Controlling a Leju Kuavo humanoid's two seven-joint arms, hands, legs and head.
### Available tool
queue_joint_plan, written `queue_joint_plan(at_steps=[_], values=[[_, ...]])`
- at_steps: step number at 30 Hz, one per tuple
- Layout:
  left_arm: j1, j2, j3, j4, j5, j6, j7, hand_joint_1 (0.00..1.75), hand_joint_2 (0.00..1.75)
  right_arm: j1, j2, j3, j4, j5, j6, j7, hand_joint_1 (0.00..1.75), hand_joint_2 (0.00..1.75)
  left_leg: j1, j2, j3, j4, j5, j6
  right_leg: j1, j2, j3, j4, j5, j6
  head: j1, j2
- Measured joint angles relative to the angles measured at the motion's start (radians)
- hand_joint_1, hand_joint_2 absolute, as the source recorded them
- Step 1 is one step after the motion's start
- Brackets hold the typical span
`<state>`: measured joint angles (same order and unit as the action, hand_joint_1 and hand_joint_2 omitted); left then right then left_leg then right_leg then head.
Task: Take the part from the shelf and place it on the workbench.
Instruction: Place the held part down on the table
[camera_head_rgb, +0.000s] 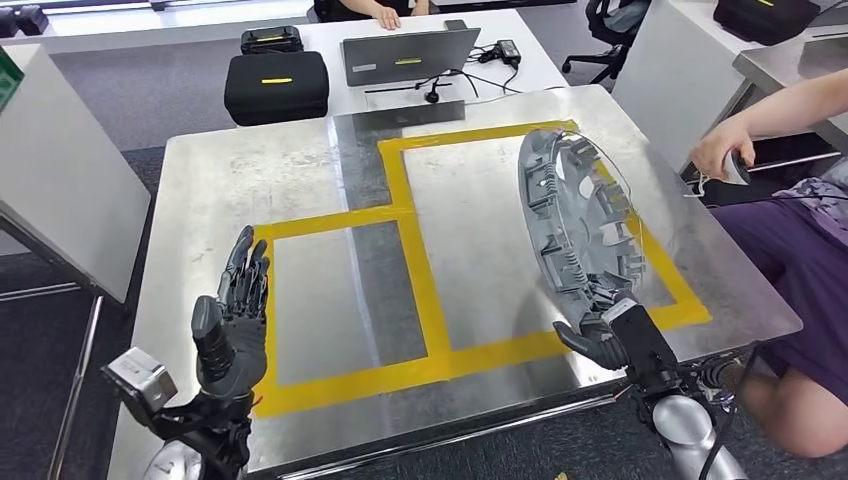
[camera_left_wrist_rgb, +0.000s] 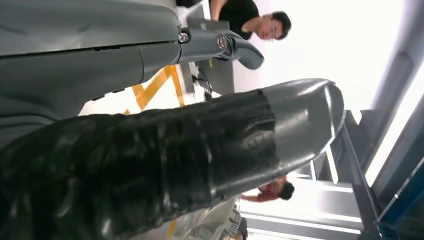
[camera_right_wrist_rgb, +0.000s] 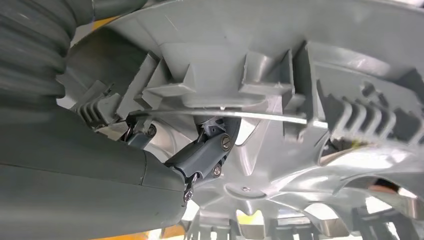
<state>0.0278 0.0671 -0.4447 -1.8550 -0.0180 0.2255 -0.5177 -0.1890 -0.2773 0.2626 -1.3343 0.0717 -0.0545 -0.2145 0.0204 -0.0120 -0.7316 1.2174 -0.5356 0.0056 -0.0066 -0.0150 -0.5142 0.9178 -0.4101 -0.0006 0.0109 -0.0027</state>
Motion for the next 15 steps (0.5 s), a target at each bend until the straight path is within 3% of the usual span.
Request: queue_joint_plan(at_steps=[1, 2, 3, 5, 7, 10, 12, 15], values=[[0.000, 0.000, 0.000, 0.005, 0.000, -0.003, -0.001, 0.00, 0.00, -0.003, 0.000, 0.002, 0.012, 0.005, 0.000, 0.000, 1.75, 1.75, 0.005, 0.005, -0.009, 0.032, -0.009, -0.005, -0.001, -0.010, -0.004, 0.002, 0.001, 0.002, -0.003, 0.000], [0.000, 0.000, 0.000, 0.009, 0.001, -0.008, -0.004, 0.00, 0.00, -0.008, -0.001, 0.004, 0.025, 0.011, 0.001, 0.000, 1.75, 1.75, 0.009, 0.010, 0.001, 0.026, -0.001, -0.009, -0.004, -0.019, -0.009, 0.005, 0.002, 0.005, -0.006, 0.000], [0.000, 0.000, 0.000, 0.014, 0.002, -0.013, -0.007, 0.00, 0.00, -0.014, -0.001, 0.007, 0.039, 0.020, 0.001, 0.001, 1.75, 1.75, 0.014, 0.018, 0.031, -0.015, 0.019, -0.014, -0.007, -0.027, -0.014, 0.010, 0.002, 0.010, -0.009, 0.000], [-0.003, 0.000, 0.000, 0.024, 0.003, -0.021, -0.015, 0.00, 0.00, -0.028, -0.005, 0.013, 0.063, 0.043, 0.000, 0.005, 1.75, 1.75, 0.017, 0.056, 0.116, -0.142, 0.052, -0.021, -0.011, -0.039, -0.025, 0.027, -0.002, 0.024, -0.013, 0.000], [-0.009, -0.001, 0.001, 0.032, 0.004, -0.025, -0.019, 0.00, 0.00, -0.040, -0.015, 0.020, 0.079, 0.073, -0.001, 0.013, 1.75, 1.75, 0.013, 0.081, 0.160, -0.214, 0.059, -0.012, -0.012, -0.046, -0.031, 0.037, -0.006, 0.041, -0.014, 0.000], [-0.011, -0.002, 0.002, 0.036, 0.004, -0.031, -0.023, 0.00, 0.00, -0.043, -0.027, 0.032, 0.087, 0.115, -0.003, 0.029, 1.75, 1.75, 0.011, 0.065, 0.161, -0.226, 0.066, 0.015, -0.015, -0.057, -0.027, 0.032, -0.005, 0.064, -0.006, 0.000], [-0.011, -0.003, 0.002, 0.037, 0.004, -0.031, -0.023, 0.00, 0.00, -0.041, -0.033, 0.040, 0.088, 0.129, -0.004, 0.037, 1.75, 1.75, 0.016, 0.055, 0.169, -0.231, 0.075, 0.028, -0.017, -0.034, -0.047, 0.073, -0.038, 0.073, 0.000, 0.000], [-0.013, -0.004, 0.002, 0.038, 0.004, -0.032, -0.024, 0.00, 0.00, -0.039, -0.039, 0.045, 0.088, 0.132, -0.005, 0.039, 1.75, 1.75, 0.017, 0.049, 0.170, -0.232, 0.080, 0.035, -0.017, -0.007, -0.075, 0.138, -0.085, 0.075, 0.011, 0.000]])
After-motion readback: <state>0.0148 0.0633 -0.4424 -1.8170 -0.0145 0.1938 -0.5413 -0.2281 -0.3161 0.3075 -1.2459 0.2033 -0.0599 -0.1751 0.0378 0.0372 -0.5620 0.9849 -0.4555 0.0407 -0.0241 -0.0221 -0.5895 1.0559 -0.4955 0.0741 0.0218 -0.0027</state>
